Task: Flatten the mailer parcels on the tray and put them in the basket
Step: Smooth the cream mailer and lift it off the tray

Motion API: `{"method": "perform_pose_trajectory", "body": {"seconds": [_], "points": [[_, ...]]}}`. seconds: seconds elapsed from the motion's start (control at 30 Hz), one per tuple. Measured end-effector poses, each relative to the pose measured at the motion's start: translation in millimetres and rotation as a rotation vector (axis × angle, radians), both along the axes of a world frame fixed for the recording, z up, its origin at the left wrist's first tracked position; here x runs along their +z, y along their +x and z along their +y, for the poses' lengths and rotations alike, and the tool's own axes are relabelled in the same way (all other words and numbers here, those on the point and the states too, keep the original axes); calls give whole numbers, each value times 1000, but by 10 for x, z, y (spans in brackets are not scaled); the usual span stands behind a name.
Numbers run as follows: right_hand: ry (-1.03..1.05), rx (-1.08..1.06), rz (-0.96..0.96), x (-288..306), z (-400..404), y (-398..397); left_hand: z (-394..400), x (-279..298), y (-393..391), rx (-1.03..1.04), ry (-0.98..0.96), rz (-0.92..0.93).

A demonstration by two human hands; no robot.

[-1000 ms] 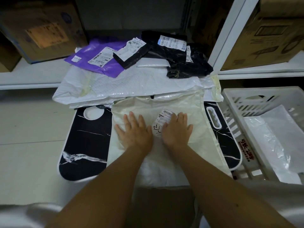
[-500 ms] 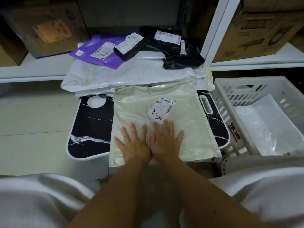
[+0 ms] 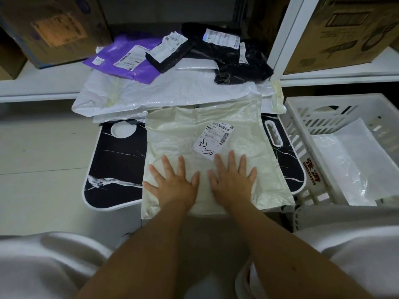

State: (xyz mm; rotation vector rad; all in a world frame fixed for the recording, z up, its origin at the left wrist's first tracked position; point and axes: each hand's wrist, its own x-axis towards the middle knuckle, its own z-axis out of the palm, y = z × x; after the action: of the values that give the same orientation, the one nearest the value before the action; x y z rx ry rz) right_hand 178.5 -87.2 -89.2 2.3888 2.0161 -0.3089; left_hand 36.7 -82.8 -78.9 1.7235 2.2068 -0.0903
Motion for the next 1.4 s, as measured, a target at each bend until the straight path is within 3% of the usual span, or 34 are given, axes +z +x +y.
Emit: {"method": "perform_pose_trajectory", "body": {"seconds": [0.27, 0.43, 0.7, 0.87, 1.0, 1.4], "points": [[-90, -293, 38, 99, 280, 294, 409, 147, 194, 303, -127, -7], [-68, -422, 44, 110, 543, 170, 632, 113, 251, 207, 14, 21], [-4, -95, 11, 59, 775, 225, 827, 127, 260, -27, -59, 70], [-52, 56, -62, 84, 830, 262, 1018, 158, 308, -105, 90, 81], [7, 172, -41, 78, 892, 256, 989, 61, 326, -128, 97, 88], [168, 116, -19, 54, 1070, 236, 1066, 11, 192, -135, 159, 180]]}}
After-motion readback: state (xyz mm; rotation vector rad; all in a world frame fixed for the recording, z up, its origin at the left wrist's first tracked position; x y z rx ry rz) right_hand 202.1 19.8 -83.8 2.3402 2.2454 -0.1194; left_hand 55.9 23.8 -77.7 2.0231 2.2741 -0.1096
